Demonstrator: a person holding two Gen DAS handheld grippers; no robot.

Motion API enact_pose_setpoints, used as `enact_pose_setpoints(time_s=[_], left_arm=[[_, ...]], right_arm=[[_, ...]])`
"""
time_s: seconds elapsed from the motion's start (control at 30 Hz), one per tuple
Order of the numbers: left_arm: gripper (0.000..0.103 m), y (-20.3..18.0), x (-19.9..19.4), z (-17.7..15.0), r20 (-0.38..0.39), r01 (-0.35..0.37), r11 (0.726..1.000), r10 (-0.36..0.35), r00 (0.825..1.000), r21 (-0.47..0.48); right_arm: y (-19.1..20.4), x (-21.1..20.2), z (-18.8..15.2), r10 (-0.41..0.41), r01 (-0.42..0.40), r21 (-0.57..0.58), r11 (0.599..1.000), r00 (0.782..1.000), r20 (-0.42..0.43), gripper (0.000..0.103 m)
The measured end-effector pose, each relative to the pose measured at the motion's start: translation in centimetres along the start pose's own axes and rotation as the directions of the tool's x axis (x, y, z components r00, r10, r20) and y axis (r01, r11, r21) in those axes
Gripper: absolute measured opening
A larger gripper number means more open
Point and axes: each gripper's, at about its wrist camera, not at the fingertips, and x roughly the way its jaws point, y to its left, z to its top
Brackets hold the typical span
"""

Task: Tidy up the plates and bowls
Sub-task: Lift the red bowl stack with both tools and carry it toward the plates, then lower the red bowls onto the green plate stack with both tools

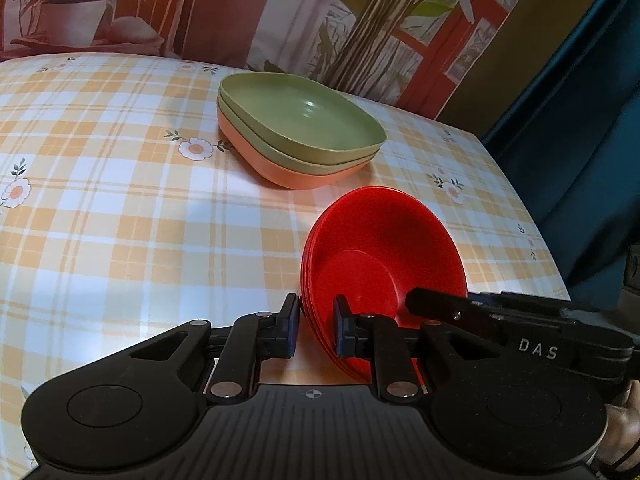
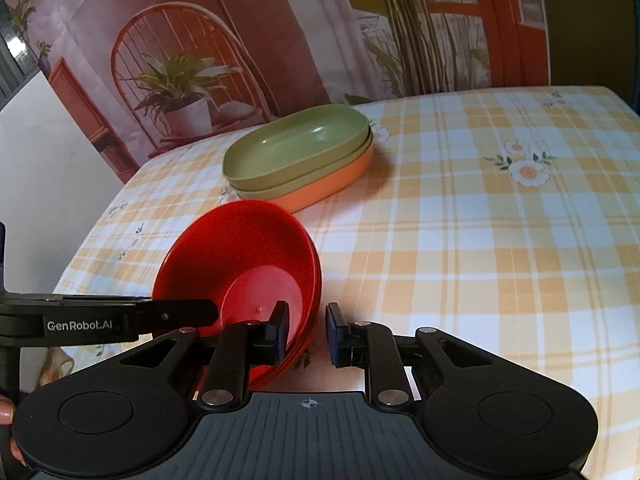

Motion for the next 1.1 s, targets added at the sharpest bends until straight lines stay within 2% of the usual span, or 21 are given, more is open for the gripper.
enact_pose_setpoints(time_s=[0.23,0.5,0.8,1.1], left_arm=[[0.019,-0.3,-0.5,0.1,0.004,-0.005,1.0,0.005,1.0,0.017],[0.019,-1.0,-1.7,1.5,0.043,-0.014,0.999,0.013,0.999,0.029],[0.019,-1.6,-2.8,3.8,0.108,-0.017,0.999,0.012,0.994,0.042],[0.019,-2.0,-3.2,6.5,0.156,-0.019,0.999,0.012,0.988,0.043]], right_arm=[[-0.1,-0.3,0.2,0.0,0.0,0.028,1.0,1.0,0.007,0.013],[0.4,-1.0,2.0,0.012,-0.013,0.016,1.0,0.999,0.044,0.013],[0.9,-1.9,5.2,0.024,-0.023,-0.012,1.0,0.995,0.094,0.012],[1.7,-2.0,9.8,0.029,-0.024,-0.043,0.999,0.99,0.137,0.012]])
